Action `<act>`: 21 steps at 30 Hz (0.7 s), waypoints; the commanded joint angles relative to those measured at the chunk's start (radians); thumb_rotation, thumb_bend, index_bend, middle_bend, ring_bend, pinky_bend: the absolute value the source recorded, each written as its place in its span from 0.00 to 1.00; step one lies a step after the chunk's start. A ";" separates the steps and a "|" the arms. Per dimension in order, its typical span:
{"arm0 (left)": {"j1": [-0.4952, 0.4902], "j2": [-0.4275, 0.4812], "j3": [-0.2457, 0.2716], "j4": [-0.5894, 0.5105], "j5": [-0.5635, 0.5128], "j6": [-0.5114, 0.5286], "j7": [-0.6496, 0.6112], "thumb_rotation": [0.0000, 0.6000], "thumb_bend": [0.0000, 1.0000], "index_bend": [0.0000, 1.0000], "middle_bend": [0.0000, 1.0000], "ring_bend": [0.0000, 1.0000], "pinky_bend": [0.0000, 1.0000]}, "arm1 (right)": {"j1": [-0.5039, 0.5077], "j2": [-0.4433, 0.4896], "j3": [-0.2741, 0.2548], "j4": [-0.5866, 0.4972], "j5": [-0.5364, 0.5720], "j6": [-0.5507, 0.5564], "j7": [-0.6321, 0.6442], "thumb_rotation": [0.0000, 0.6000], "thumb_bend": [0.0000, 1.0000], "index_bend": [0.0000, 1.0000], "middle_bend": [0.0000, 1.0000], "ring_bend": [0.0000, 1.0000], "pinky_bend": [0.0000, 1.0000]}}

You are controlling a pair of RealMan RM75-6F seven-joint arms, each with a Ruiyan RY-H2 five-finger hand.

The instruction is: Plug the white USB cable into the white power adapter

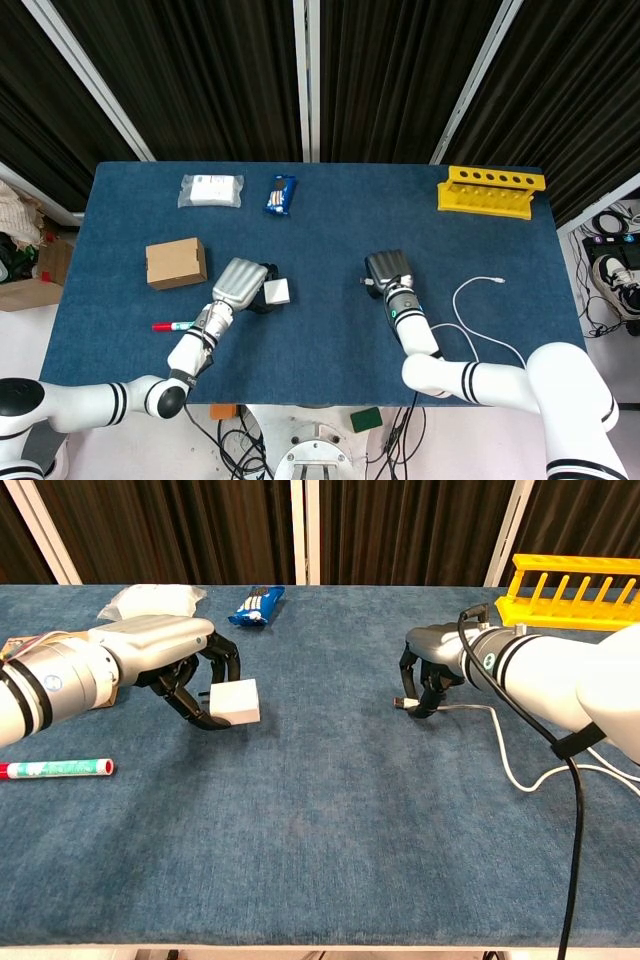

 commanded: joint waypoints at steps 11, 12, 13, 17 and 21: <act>0.001 0.042 -0.017 -0.034 -0.005 0.020 0.010 0.85 0.18 0.61 0.59 0.73 1.00 | -0.013 0.068 -0.037 -0.070 -0.195 -0.012 0.029 1.00 0.59 0.74 0.77 0.78 1.00; 0.001 0.053 -0.023 -0.047 -0.007 0.026 0.013 0.84 0.18 0.61 0.59 0.73 1.00 | -0.017 0.088 -0.036 -0.088 -0.223 -0.016 0.044 1.00 0.59 0.74 0.75 0.77 1.00; 0.001 0.062 -0.027 -0.056 -0.010 0.031 0.015 0.84 0.18 0.61 0.59 0.73 1.00 | -0.020 0.103 -0.035 -0.101 -0.243 -0.017 0.055 1.00 0.59 0.74 0.74 0.76 1.00; 0.002 0.091 -0.040 -0.090 -0.024 0.043 0.025 0.84 0.18 0.61 0.59 0.73 1.00 | -0.035 0.162 -0.024 -0.157 -0.309 0.003 0.092 1.00 0.59 0.74 0.68 0.74 1.00; -0.001 0.104 -0.043 -0.108 -0.037 0.046 0.034 0.84 0.18 0.61 0.59 0.73 1.00 | -0.050 0.210 -0.012 -0.207 -0.342 0.027 0.117 1.00 0.59 0.74 0.63 0.72 1.00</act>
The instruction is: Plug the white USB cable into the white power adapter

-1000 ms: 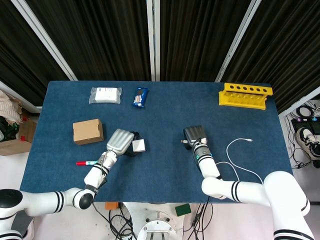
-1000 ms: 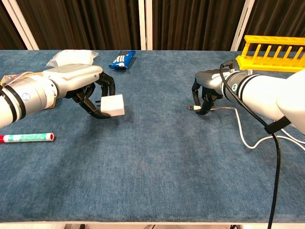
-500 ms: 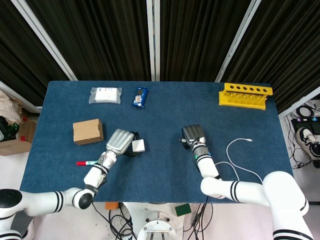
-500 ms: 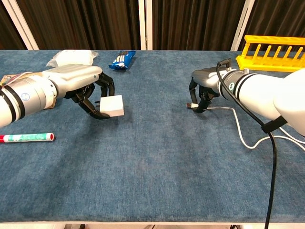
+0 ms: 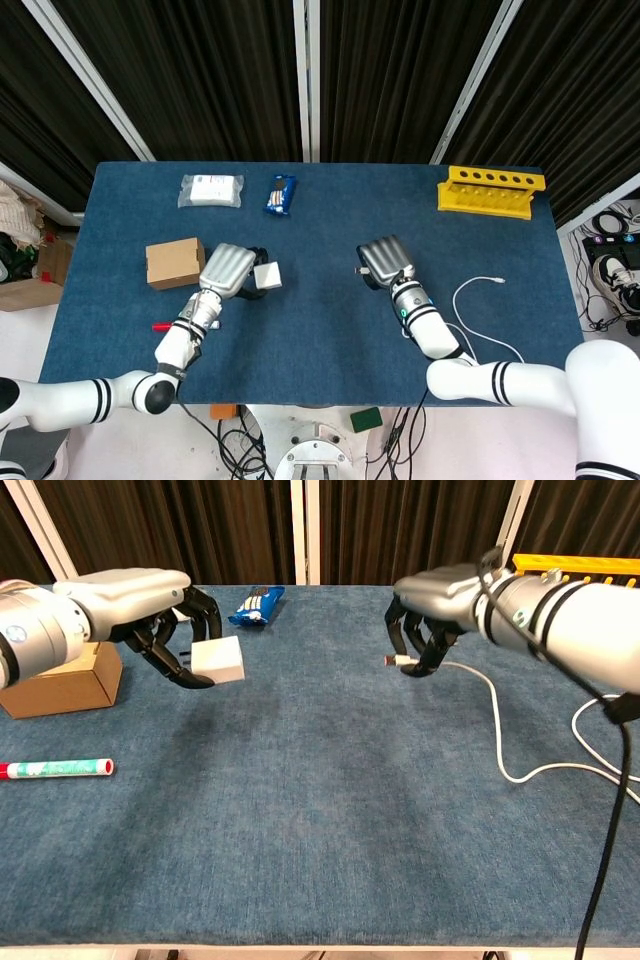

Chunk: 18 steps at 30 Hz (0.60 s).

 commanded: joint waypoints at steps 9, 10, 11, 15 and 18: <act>-0.038 0.040 -0.044 -0.051 -0.043 -0.018 0.013 0.84 0.18 0.61 0.59 0.73 1.00 | -0.042 0.072 0.032 -0.064 -0.121 0.035 0.115 1.00 0.62 0.77 0.63 0.72 1.00; -0.045 0.047 -0.052 -0.058 -0.051 -0.023 0.014 0.84 0.18 0.61 0.59 0.73 1.00 | -0.043 0.081 0.036 -0.069 -0.128 0.034 0.122 1.00 0.62 0.77 0.63 0.72 1.00; -0.050 0.052 -0.056 -0.062 -0.057 -0.026 0.016 0.84 0.18 0.61 0.59 0.73 1.00 | -0.043 0.087 0.038 -0.071 -0.132 0.033 0.124 1.00 0.62 0.77 0.63 0.72 1.00; -0.072 0.070 -0.067 -0.078 -0.082 -0.038 0.029 0.84 0.18 0.61 0.59 0.73 1.00 | -0.034 0.118 0.044 -0.093 -0.126 0.020 0.110 1.00 0.62 0.77 0.63 0.72 1.00; -0.083 0.077 -0.068 -0.085 -0.094 -0.039 0.037 0.84 0.18 0.61 0.59 0.73 1.00 | -0.031 0.130 0.051 -0.106 -0.123 0.022 0.106 1.00 0.62 0.77 0.63 0.71 1.00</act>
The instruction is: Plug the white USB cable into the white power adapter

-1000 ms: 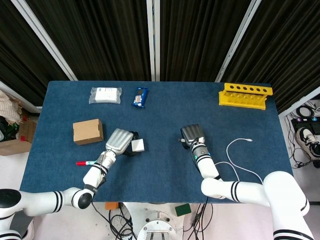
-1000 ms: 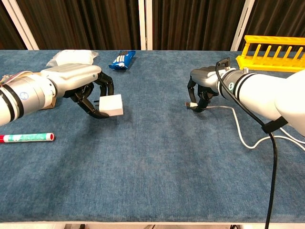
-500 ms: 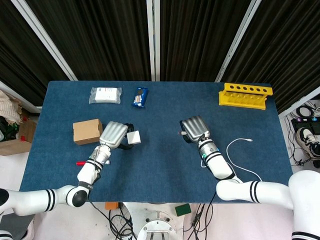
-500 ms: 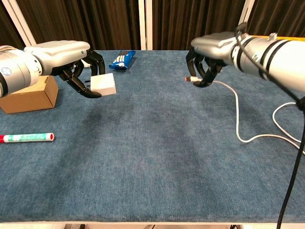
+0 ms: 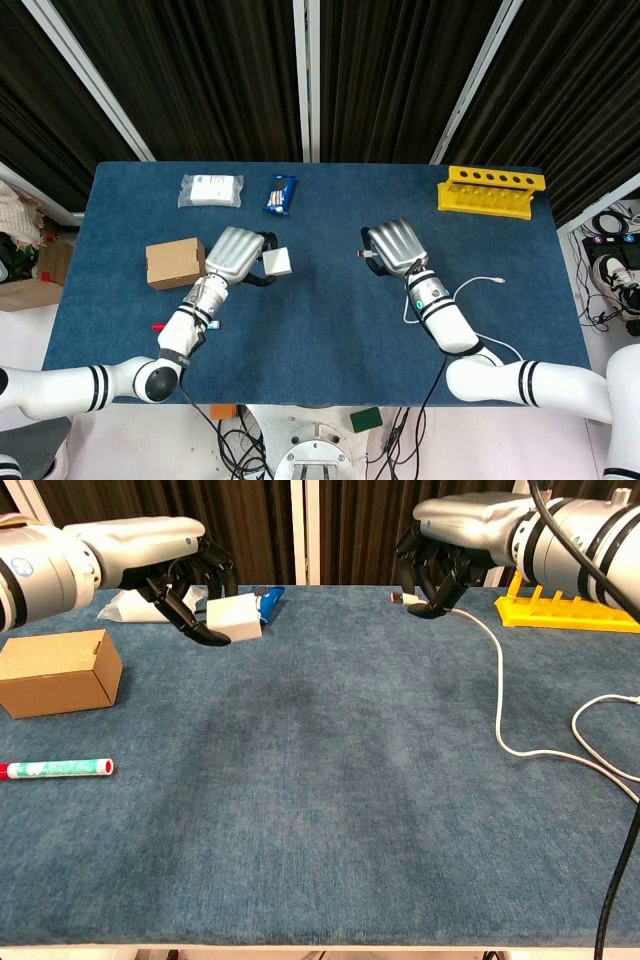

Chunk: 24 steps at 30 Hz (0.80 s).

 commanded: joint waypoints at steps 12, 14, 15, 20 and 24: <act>-0.060 -0.004 0.000 0.009 -0.027 0.005 0.038 0.84 0.18 0.61 0.59 0.73 1.00 | 0.097 0.038 0.026 -0.032 0.122 -0.144 -0.028 1.00 0.63 0.77 0.65 0.71 1.00; -0.068 -0.007 0.005 0.011 -0.029 0.014 0.058 0.84 0.18 0.61 0.59 0.73 1.00 | 0.124 0.033 0.029 -0.028 0.160 -0.164 -0.039 1.00 0.63 0.77 0.65 0.71 1.00; -0.073 -0.009 0.007 0.012 -0.030 0.019 0.070 0.84 0.18 0.61 0.59 0.73 1.00 | 0.142 0.029 0.030 -0.024 0.185 -0.174 -0.047 1.00 0.63 0.77 0.66 0.71 1.00; -0.088 -0.013 0.017 0.007 -0.035 0.039 0.107 0.85 0.18 0.61 0.59 0.73 1.00 | 0.202 0.012 0.038 -0.003 0.265 -0.185 -0.064 1.00 0.63 0.77 0.66 0.71 1.00; -0.095 -0.012 0.022 0.002 -0.032 0.044 0.114 0.84 0.18 0.61 0.59 0.73 1.00 | 0.243 -0.007 0.035 0.022 0.307 -0.184 -0.078 1.00 0.63 0.77 0.66 0.71 1.00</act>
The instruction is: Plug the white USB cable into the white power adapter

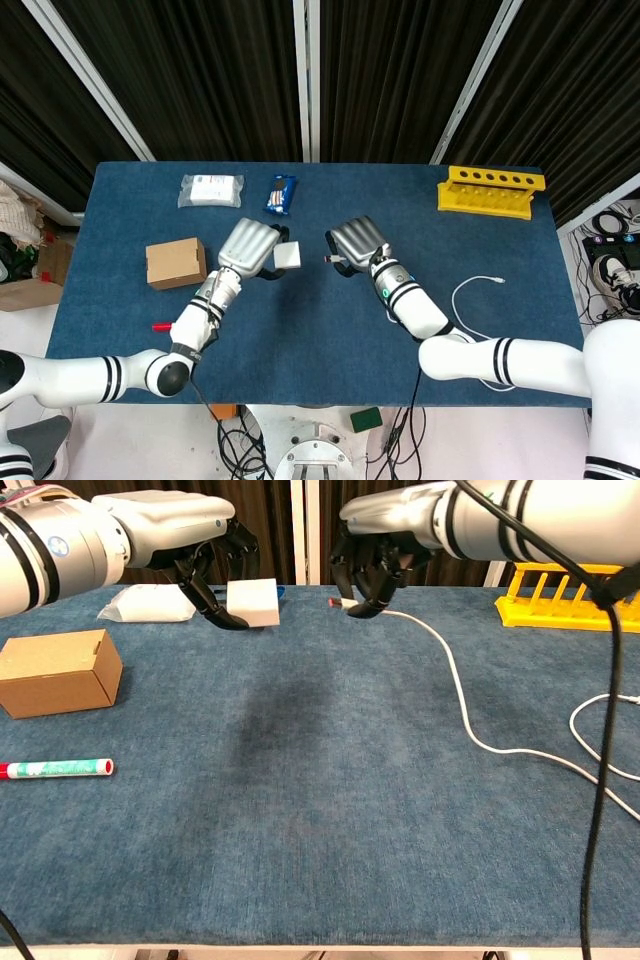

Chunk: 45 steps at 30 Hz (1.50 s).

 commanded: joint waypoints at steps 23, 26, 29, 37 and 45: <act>-0.038 0.001 0.021 -0.002 0.001 0.005 0.033 0.85 0.18 0.61 0.59 0.73 1.00 | 0.121 -0.065 -0.032 0.069 0.115 0.029 -0.013 1.00 0.63 0.77 0.66 0.71 1.00; -0.042 -0.002 0.022 0.000 -0.008 0.006 0.037 0.84 0.18 0.61 0.59 0.73 1.00 | 0.128 -0.069 -0.033 0.072 0.117 0.035 -0.013 1.00 0.63 0.77 0.66 0.71 1.00; -0.046 -0.004 0.023 0.003 -0.018 0.007 0.042 0.84 0.18 0.61 0.59 0.73 1.00 | 0.132 -0.071 -0.033 0.072 0.122 0.039 -0.012 1.00 0.63 0.77 0.66 0.72 1.00; -0.052 -0.002 0.025 0.000 -0.029 0.009 0.044 0.84 0.18 0.61 0.59 0.73 1.00 | 0.145 -0.077 -0.044 0.076 0.140 0.045 -0.020 1.00 0.63 0.77 0.66 0.72 1.00; -0.059 -0.008 0.025 0.002 -0.037 0.008 0.039 0.84 0.18 0.61 0.59 0.73 1.00 | 0.155 -0.084 -0.045 0.079 0.145 0.053 -0.022 1.00 0.63 0.77 0.66 0.72 1.00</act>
